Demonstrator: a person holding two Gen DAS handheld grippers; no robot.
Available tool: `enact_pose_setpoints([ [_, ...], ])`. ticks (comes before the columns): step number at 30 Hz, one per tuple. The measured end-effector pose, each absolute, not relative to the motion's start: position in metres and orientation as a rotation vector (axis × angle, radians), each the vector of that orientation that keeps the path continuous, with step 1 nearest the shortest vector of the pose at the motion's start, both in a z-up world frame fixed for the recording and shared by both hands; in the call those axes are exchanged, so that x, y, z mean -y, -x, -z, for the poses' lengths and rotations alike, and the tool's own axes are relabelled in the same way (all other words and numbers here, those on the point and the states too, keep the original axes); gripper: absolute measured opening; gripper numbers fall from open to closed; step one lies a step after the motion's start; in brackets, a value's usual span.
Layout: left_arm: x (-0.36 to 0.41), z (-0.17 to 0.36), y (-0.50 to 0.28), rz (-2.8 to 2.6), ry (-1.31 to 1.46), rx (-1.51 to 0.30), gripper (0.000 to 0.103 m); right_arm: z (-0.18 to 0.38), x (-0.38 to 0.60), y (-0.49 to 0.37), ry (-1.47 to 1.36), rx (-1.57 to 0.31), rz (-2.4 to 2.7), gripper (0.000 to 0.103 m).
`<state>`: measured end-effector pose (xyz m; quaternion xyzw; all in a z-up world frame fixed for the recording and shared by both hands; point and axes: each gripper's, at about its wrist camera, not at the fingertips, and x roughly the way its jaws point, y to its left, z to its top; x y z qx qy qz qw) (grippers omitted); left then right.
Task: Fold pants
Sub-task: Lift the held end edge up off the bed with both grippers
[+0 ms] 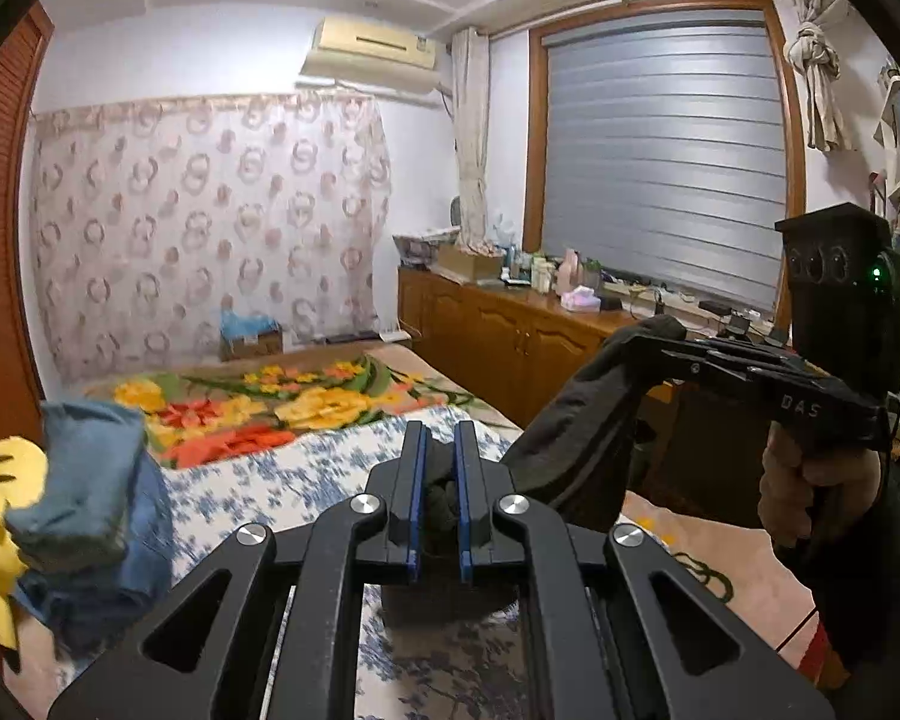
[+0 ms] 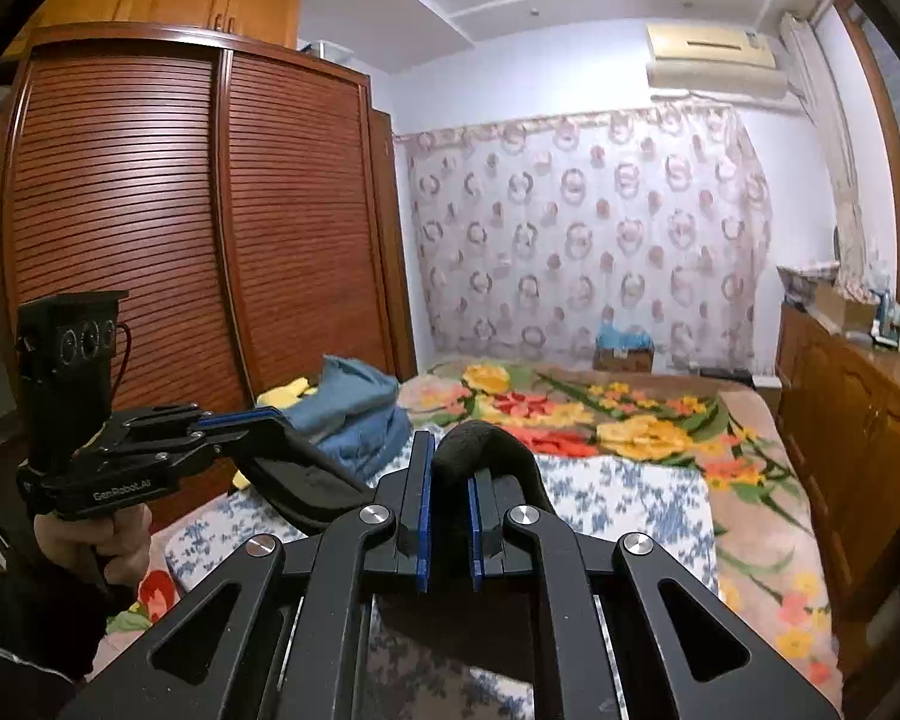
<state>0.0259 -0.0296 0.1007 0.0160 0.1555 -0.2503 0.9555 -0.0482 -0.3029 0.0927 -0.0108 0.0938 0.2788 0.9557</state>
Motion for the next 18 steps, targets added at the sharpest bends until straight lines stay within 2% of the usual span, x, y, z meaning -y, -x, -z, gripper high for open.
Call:
enact_pose_setpoints([
  [7,0.017,-0.104,-0.045,0.482,-0.017,-0.306,0.01,-0.084,0.292,0.019,0.067,-0.173,-0.567,0.009],
  [13,0.006,-0.09,-0.095,0.401,-0.038,-0.362,0.01,-0.075,0.274,-0.052,0.091,-0.249,-0.586,0.009],
  [18,0.001,-0.101,-0.138,0.325,-0.085,-0.368,0.01,-0.087,0.255,-0.118,0.129,-0.264,-0.563,0.009],
])
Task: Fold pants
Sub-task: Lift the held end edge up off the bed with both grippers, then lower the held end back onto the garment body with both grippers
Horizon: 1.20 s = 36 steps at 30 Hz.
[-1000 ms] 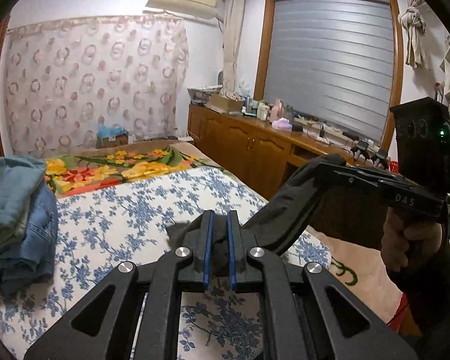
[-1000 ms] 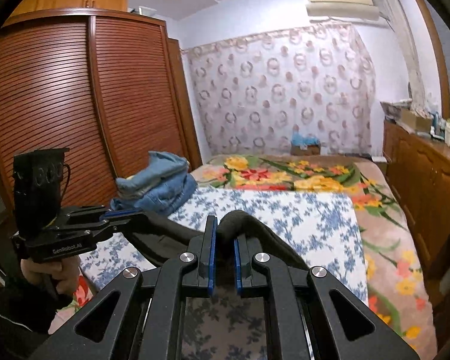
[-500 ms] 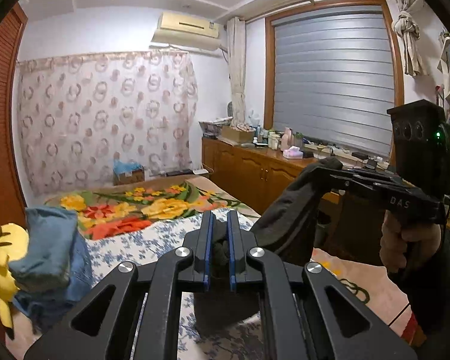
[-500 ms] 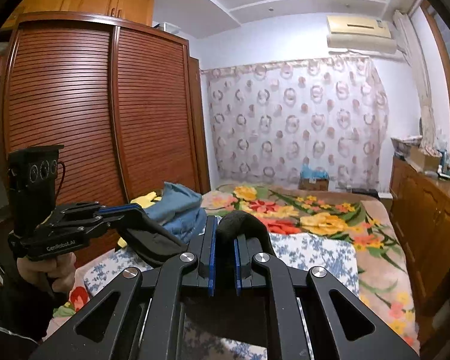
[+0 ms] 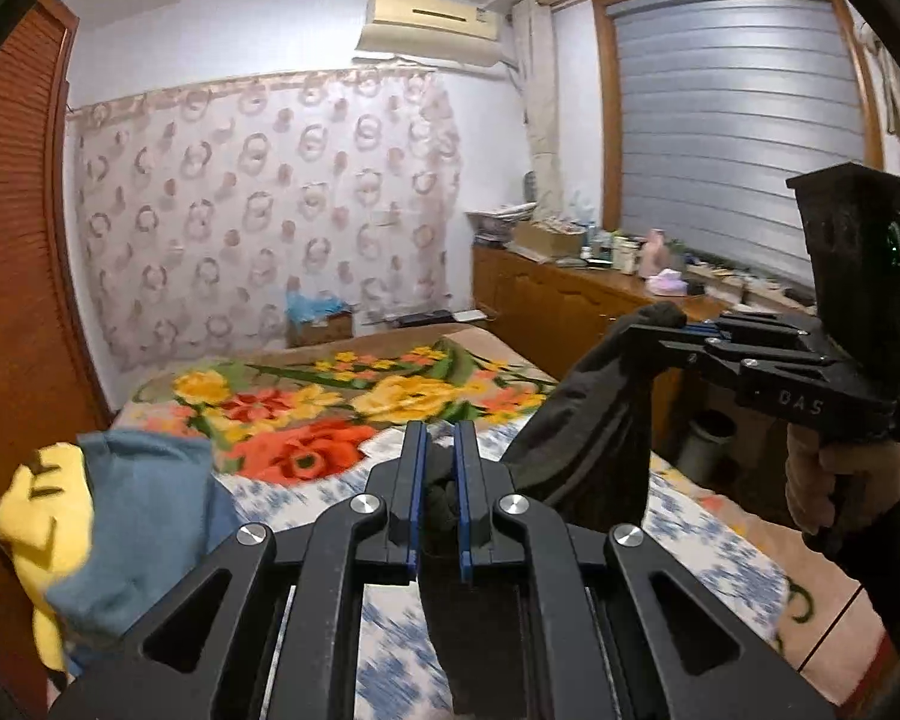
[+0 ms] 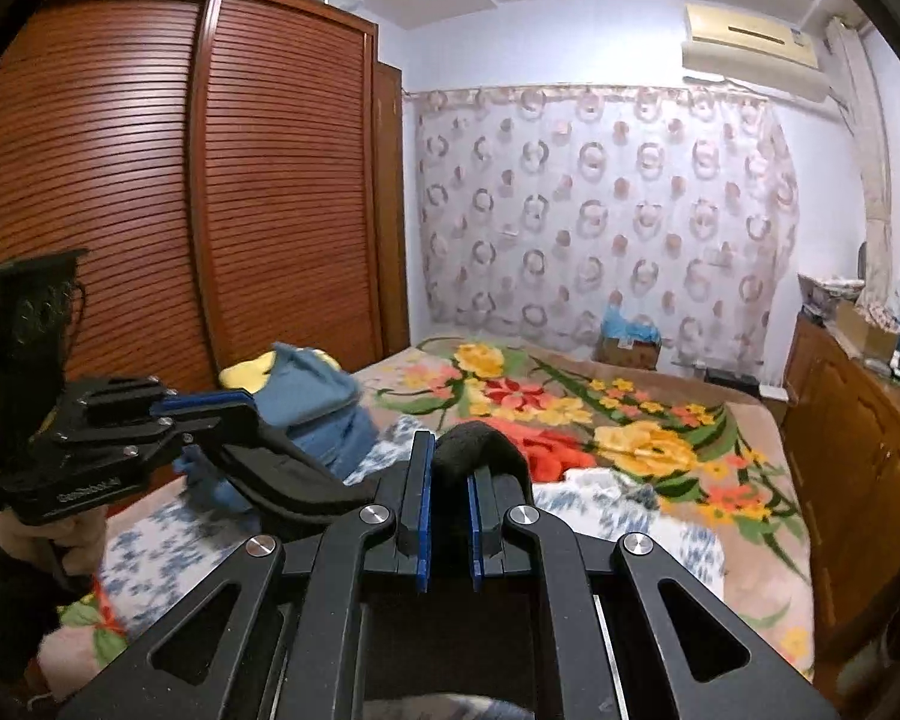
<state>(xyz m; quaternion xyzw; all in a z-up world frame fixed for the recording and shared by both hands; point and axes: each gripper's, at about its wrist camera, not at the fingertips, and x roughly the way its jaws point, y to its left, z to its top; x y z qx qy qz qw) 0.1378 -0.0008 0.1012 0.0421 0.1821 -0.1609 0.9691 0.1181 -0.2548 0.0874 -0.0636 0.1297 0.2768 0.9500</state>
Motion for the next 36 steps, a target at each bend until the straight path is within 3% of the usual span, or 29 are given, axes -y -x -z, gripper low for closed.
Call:
enact_pose_setpoints([
  [8,-0.006,-0.132,-0.163,0.281,-0.144,-0.303,0.01,-0.118,0.24,-0.162,0.087,-0.166,-0.549,0.009],
  [20,-0.01,-0.039,-0.147,0.346,-0.102,-0.5,0.01,-0.006,0.225,-0.202,0.061,-0.4,-0.579,0.009],
  [36,-0.005,-0.019,-0.093,0.383,-0.068,-0.561,0.01,0.006,0.237,-0.121,0.066,-0.466,-0.577,0.009],
])
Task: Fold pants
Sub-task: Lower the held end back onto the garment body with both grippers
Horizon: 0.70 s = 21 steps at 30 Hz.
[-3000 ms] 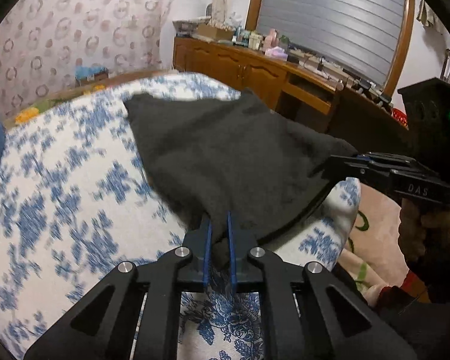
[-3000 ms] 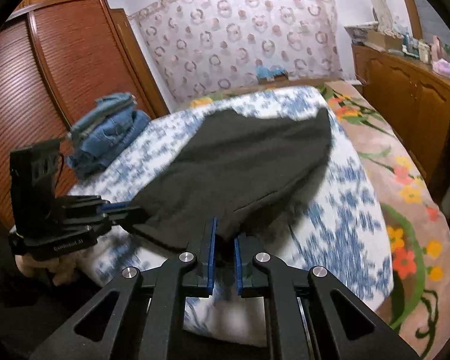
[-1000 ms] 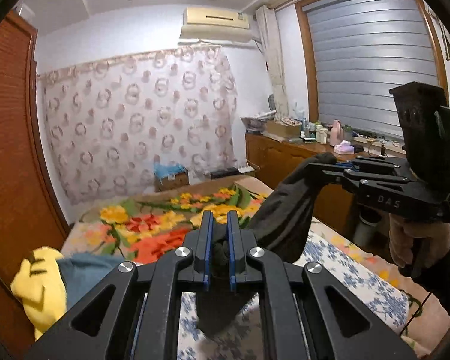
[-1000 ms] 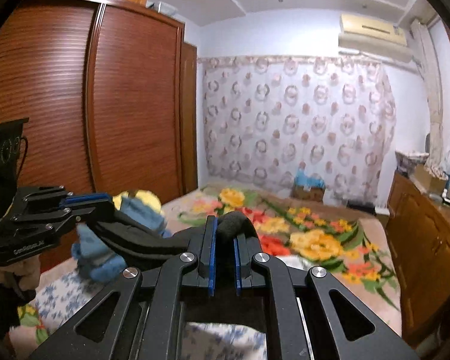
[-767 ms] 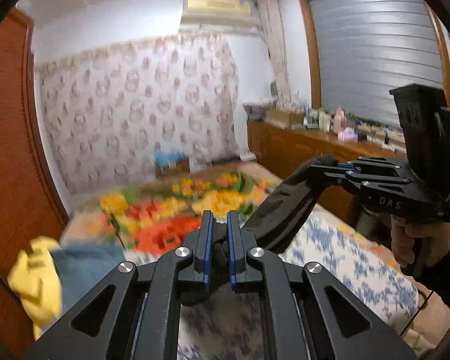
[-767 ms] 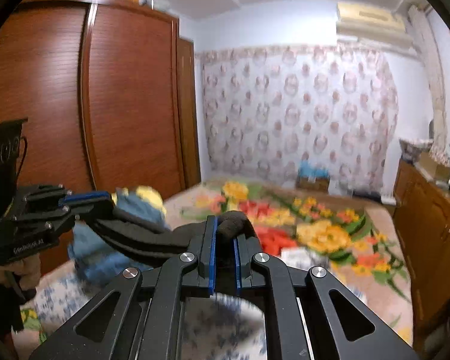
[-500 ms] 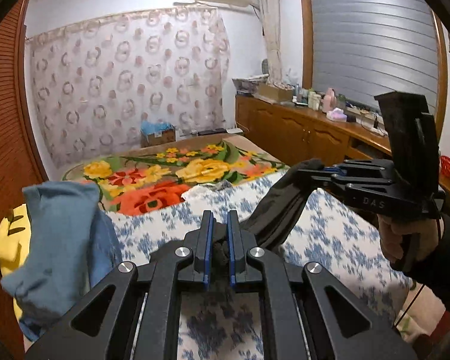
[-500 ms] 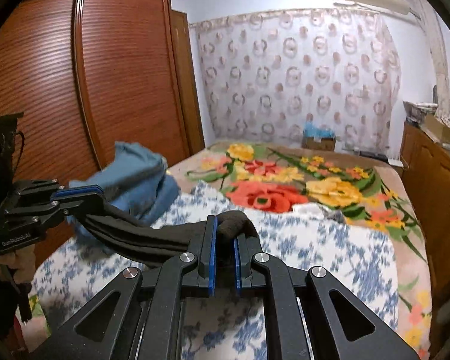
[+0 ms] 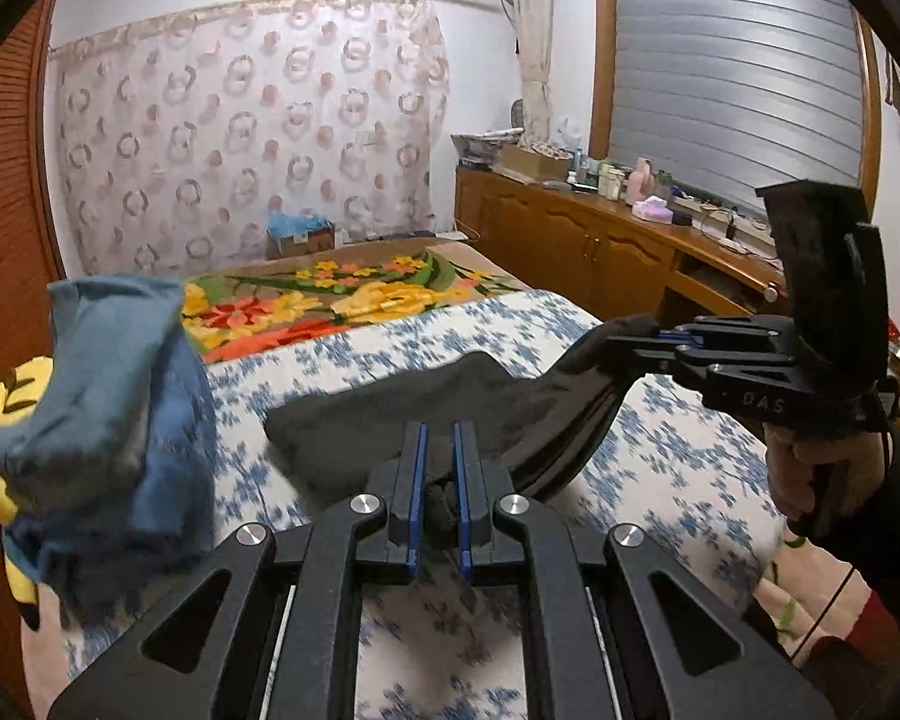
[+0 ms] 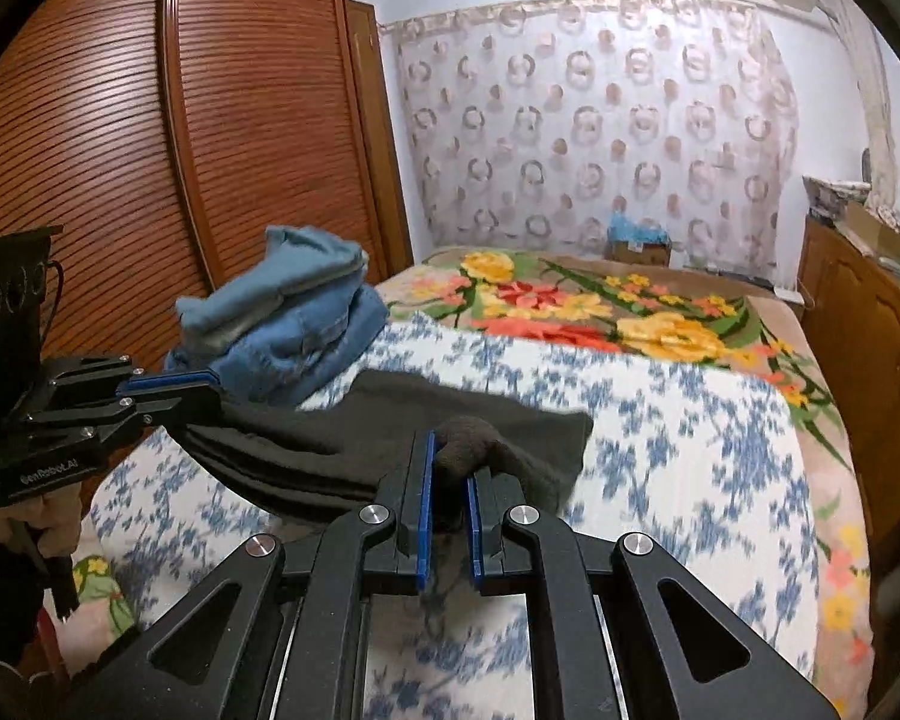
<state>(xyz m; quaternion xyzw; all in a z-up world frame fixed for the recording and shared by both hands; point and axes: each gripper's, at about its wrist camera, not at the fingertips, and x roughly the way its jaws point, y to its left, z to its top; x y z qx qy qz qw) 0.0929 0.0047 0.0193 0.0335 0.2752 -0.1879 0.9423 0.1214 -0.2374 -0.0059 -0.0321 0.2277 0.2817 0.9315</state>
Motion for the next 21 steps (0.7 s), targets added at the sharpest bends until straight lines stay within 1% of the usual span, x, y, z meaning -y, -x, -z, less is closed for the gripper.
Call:
enact_pose_setpoints([
  [10,-0.004,0.009,-0.066,0.391,-0.049,-0.612,0.01,0.027,0.238,-0.086,0.101,-0.537,-0.601,0.009],
  [21,-0.007,0.043,-0.047,0.371,-0.028,-0.68,0.01,0.049,0.239,-0.063,0.067,-0.589,-0.609,0.009],
])
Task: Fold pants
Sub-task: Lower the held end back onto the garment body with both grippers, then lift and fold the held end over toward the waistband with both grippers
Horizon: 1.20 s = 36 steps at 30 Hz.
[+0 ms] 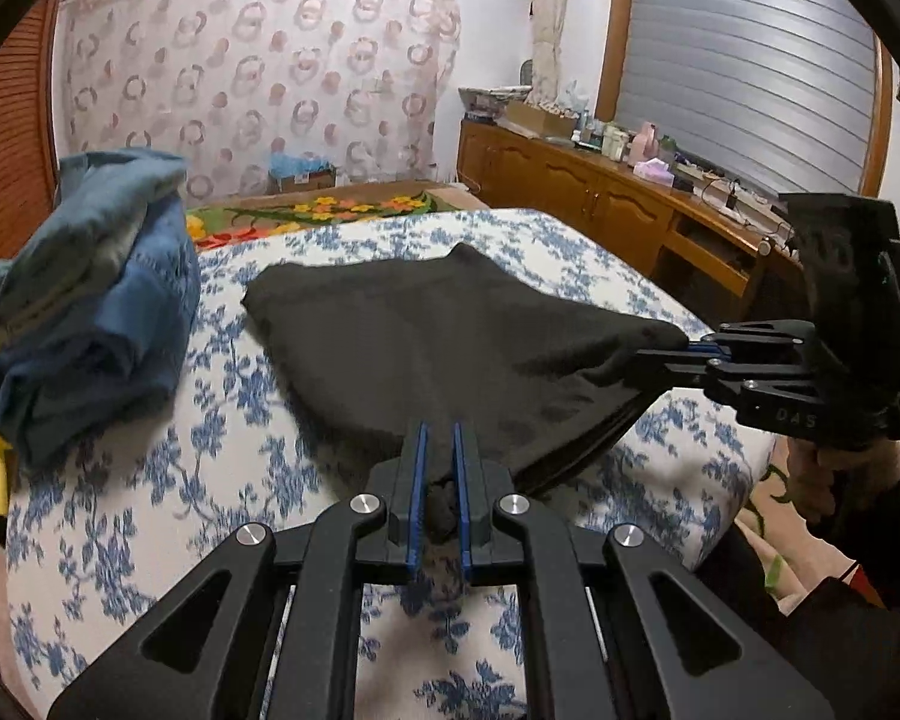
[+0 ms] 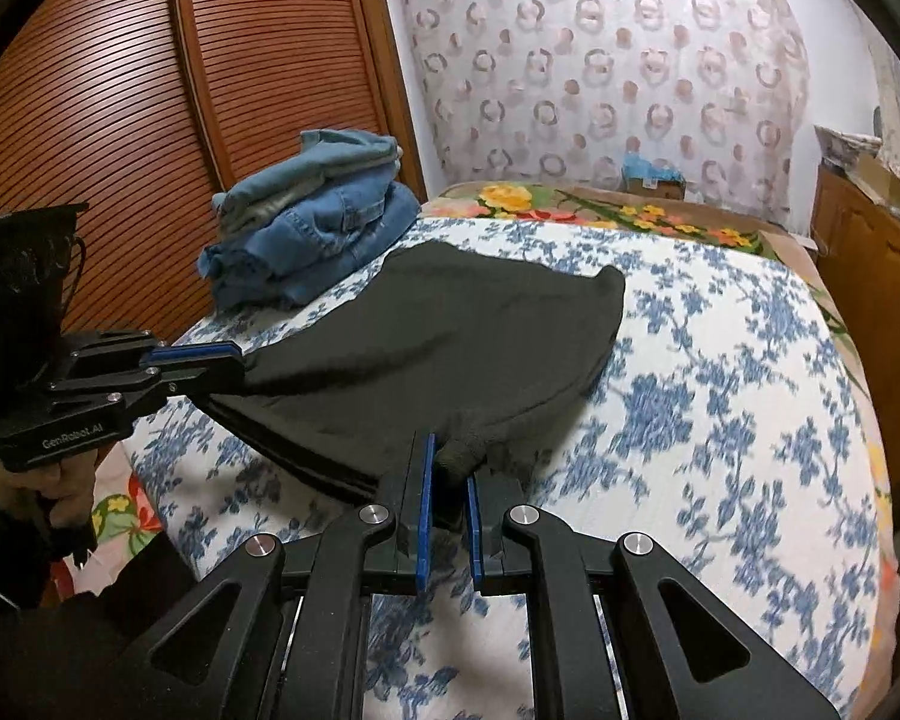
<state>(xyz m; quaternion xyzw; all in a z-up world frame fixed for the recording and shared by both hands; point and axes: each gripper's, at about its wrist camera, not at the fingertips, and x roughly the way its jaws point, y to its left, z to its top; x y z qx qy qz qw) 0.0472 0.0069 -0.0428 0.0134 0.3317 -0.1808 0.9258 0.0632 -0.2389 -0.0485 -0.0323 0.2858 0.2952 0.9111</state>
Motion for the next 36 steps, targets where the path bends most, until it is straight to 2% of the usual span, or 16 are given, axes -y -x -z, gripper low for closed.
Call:
enact_pose_setpoints([
  [16,-0.008,0.074,-0.034,0.373,-0.011,-0.734,0.01,0.072,0.238,-0.044,0.055,-0.651,-0.605,0.009],
  [36,-0.003,0.063,0.001,0.417,-0.003,-0.718,0.01,0.071,0.246,-0.017,0.023,-0.657,-0.608,0.009],
])
